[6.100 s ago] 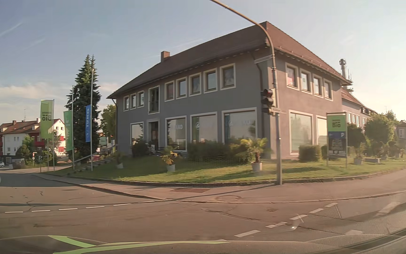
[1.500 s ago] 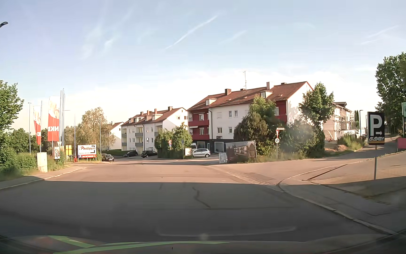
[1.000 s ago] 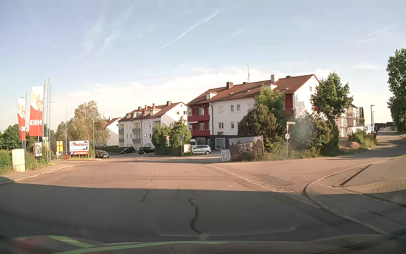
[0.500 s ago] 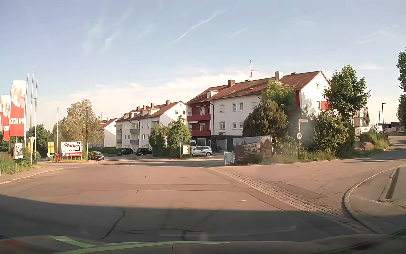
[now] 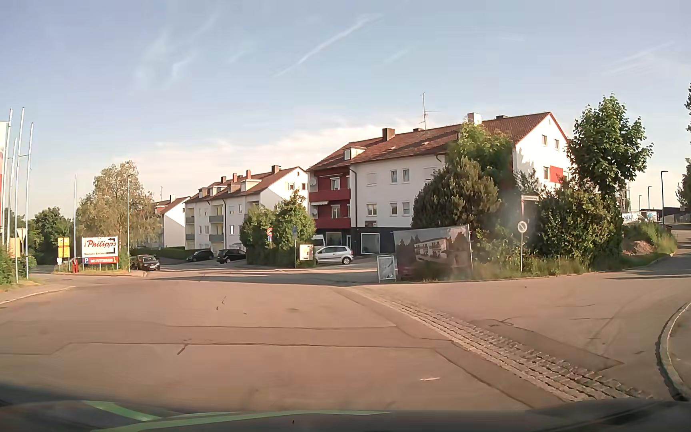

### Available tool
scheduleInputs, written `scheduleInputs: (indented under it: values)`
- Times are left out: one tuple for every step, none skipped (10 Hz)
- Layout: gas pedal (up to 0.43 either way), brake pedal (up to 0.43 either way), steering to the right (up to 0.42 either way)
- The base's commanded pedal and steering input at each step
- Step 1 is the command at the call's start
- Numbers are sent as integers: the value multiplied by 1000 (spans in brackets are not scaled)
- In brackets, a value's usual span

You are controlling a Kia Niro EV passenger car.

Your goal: Follow the waypoints while adhering to traffic rules and regulations

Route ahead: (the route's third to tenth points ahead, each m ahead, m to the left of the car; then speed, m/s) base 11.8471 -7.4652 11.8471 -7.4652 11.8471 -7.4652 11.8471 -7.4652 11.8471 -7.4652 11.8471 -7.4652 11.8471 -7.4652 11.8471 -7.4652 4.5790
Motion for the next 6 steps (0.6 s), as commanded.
scheduleInputs:
  values:
    - [0,262,161]
    - [0,262,204]
    - [0,268,236]
    - [0,268,252]
    - [0,268,268]
    - [0,268,285]
